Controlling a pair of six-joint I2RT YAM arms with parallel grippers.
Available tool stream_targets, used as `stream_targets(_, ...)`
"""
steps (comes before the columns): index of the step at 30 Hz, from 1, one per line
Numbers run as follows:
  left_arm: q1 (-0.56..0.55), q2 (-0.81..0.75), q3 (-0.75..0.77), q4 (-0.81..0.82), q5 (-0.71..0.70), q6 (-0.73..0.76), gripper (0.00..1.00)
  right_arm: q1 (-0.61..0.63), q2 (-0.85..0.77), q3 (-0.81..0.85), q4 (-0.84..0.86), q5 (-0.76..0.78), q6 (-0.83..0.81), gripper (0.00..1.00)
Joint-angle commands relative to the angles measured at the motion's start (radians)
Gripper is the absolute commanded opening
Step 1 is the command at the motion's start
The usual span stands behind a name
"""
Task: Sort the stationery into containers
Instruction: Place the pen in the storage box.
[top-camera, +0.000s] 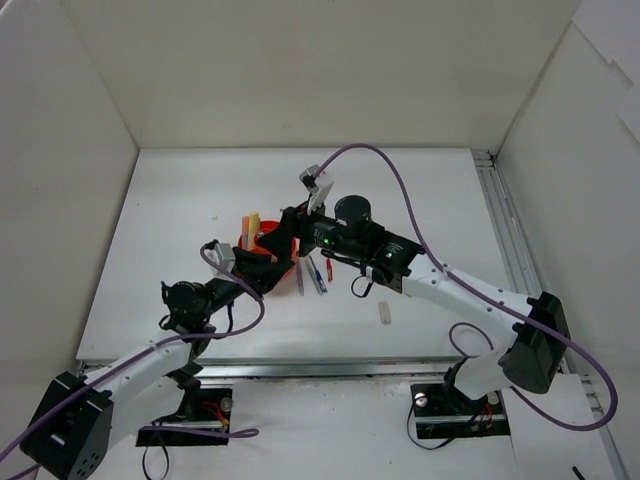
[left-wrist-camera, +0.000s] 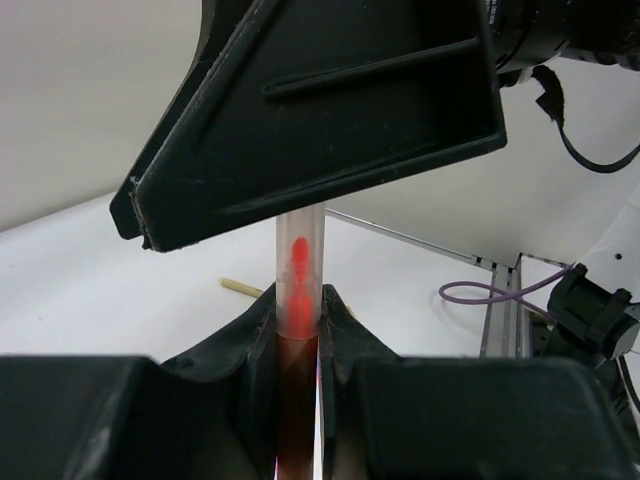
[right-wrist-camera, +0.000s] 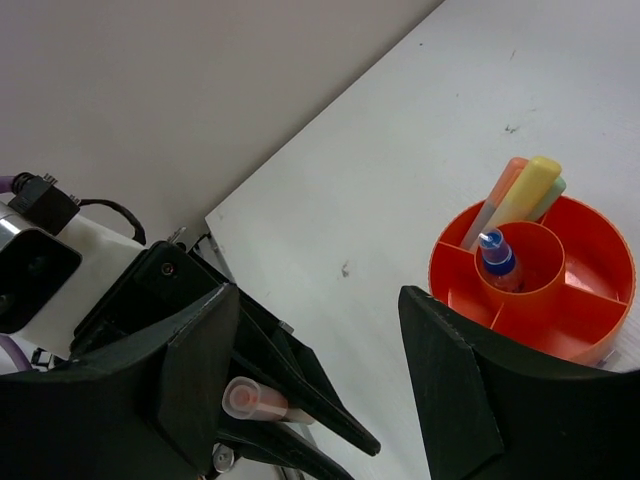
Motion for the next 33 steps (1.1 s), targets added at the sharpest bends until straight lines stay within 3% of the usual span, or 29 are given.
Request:
stream_targets(1,-0.002,-0.017,0.066,0.061,-0.045,0.04,0.0,0.013,0.009,0.033,0.009,-0.021,0.012,0.62)
stream_targets(8,-0.002,0.006,0.074,0.07,-0.045,0.039,0.0,0.03,-0.037,0.012,-0.023,-0.036,-0.026,0.58)
stream_targets(10,-0.002,0.009,0.074,0.076,-0.049,0.038,0.0,0.036,-0.05,0.007,-0.034,-0.027,-0.04,0.51)
stream_targets(12,-0.012,0.02,0.08,0.077,-0.048,0.035,0.0,0.033,-0.05,0.004,-0.037,-0.016,-0.043,0.36)
stream_targets(14,-0.012,0.032,0.088,0.077,-0.04,0.035,0.0,0.039,-0.042,0.011,-0.04,-0.008,-0.046,0.32)
stream_targets(15,-0.012,0.037,0.095,0.076,-0.037,0.034,0.01,0.041,-0.033,0.016,-0.043,0.001,-0.054,0.19)
stream_targets(17,-0.022,0.041,0.104,0.059,-0.038,0.04,0.04,0.048,-0.025,0.036,-0.06,0.021,-0.071,0.12)
stream_targets(18,-0.036,0.038,0.112,0.029,-0.055,0.043,0.06,0.05,-0.018,0.042,-0.075,0.039,-0.086,0.01)
stream_targets(22,-0.073,0.012,0.129,-0.066,-0.097,0.1,0.17,0.062,-0.018,0.054,-0.097,0.09,-0.111,0.0)
stream_targets(26,-0.085,-0.037,0.152,-0.182,-0.143,0.129,0.52,0.076,-0.015,0.085,-0.157,0.166,-0.143,0.0)
stream_targets(33,-0.085,-0.104,0.146,-0.283,-0.205,0.16,0.55,0.079,-0.018,0.108,-0.273,0.242,-0.203,0.0)
